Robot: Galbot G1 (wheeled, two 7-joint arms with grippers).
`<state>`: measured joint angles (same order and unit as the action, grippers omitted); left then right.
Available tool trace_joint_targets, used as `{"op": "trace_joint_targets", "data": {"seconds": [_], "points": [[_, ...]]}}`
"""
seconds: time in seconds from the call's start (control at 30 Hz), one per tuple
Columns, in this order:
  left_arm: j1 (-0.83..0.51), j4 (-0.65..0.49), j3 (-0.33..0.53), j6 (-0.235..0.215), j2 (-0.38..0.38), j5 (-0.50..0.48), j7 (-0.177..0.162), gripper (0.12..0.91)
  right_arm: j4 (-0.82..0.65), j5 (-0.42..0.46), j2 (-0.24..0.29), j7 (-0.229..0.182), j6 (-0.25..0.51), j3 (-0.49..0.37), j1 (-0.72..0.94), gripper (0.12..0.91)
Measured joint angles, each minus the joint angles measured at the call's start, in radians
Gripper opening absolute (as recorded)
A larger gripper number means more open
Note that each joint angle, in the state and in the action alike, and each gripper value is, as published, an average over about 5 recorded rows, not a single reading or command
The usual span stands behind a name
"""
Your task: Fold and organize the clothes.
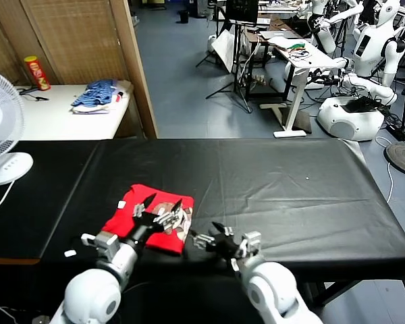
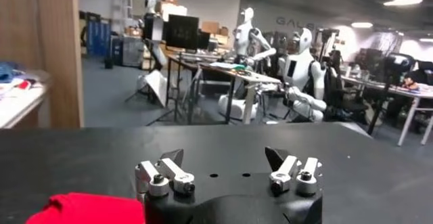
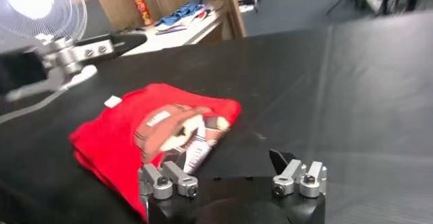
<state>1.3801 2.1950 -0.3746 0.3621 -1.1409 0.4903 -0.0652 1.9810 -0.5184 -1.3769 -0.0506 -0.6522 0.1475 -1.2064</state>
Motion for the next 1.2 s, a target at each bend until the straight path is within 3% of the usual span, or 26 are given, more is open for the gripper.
{"op": "trace_joint_targets", "data": {"seconds": [0.13,0.2,0.37,0.57,0.7,0.8,0.93,1.1,1.2], "points": [[0.027,0.011,-0.026,-0.006,-0.004,0.009,-0.023,0.798,-0.065,-0.047,-0.039,-0.043,0.000,-0.033,0.051,0.777],[0.039,0.014,-0.038,-0.009,-0.007,0.011,-0.030,0.798,-0.095,-0.059,-0.055,-0.056,0.002,-0.043,0.071,0.727],[0.066,0.028,-0.061,-0.014,-0.010,0.010,-0.035,0.798,-0.156,-0.066,-0.076,-0.060,0.008,-0.050,0.107,0.495],[0.084,0.033,-0.076,-0.026,-0.011,0.001,-0.036,0.798,-0.197,0.005,-0.064,-0.004,0.057,-0.044,0.130,0.196],[0.094,0.024,-0.080,-0.041,-0.011,-0.021,-0.039,0.798,-0.212,0.133,-0.032,0.069,0.126,-0.035,0.141,0.122],[0.107,0.016,-0.081,-0.062,-0.008,-0.040,-0.046,0.798,-0.210,0.243,0.013,0.132,0.176,-0.020,0.135,0.153],[0.132,0.001,-0.086,-0.107,-0.002,-0.057,-0.045,0.798,-0.172,0.314,0.089,0.164,0.229,0.007,0.099,0.329],[0.166,-0.021,-0.090,-0.169,0.008,-0.079,-0.039,0.798,-0.072,0.335,0.174,0.111,0.310,0.054,0.004,0.613],[0.190,-0.024,-0.090,-0.196,0.014,-0.099,-0.055,0.798,-0.002,0.340,0.202,0.061,0.357,0.098,-0.081,0.745]]}}
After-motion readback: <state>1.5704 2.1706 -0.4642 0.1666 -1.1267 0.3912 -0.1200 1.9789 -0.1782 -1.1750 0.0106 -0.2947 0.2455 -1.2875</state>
